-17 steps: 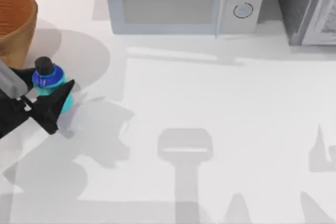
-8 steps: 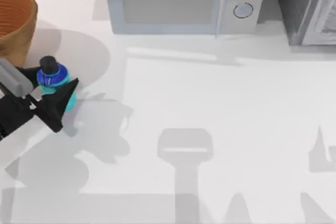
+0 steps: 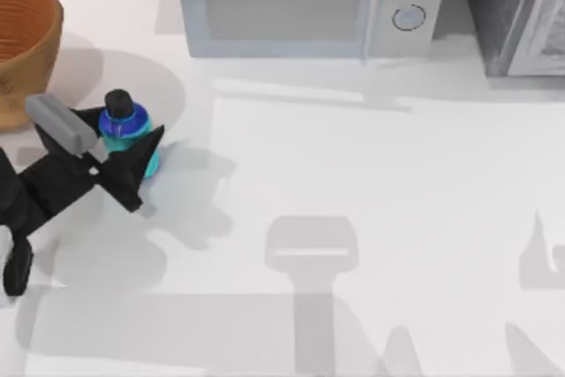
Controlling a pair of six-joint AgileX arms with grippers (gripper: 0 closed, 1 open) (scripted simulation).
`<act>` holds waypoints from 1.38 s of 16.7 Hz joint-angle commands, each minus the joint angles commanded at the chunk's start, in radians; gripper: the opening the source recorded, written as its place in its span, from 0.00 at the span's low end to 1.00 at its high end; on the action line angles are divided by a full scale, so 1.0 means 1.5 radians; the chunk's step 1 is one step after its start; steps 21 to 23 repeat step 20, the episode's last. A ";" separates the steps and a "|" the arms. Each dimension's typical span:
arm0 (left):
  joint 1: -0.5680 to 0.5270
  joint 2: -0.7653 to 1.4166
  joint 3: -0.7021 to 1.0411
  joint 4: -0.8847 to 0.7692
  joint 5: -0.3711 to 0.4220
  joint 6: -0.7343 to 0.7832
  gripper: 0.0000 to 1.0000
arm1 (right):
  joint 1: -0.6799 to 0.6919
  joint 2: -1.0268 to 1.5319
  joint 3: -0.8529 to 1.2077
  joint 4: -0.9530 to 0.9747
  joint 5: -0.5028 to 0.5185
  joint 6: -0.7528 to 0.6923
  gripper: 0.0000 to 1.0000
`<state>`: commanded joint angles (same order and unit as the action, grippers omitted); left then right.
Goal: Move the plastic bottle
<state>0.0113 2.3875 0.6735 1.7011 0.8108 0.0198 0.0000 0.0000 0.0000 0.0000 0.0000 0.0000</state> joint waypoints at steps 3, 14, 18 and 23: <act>0.000 0.000 0.000 0.000 0.000 0.000 0.15 | 0.000 0.000 0.000 0.000 0.000 0.000 1.00; 0.000 0.000 0.000 0.000 0.000 0.000 0.98 | 0.000 0.000 0.000 0.000 0.000 0.000 1.00; 0.000 0.000 0.000 0.000 0.000 0.000 1.00 | 0.000 0.000 0.000 0.000 0.000 0.000 1.00; 0.000 0.000 0.000 0.000 0.000 0.000 1.00 | 0.000 0.000 0.000 0.000 0.000 0.000 1.00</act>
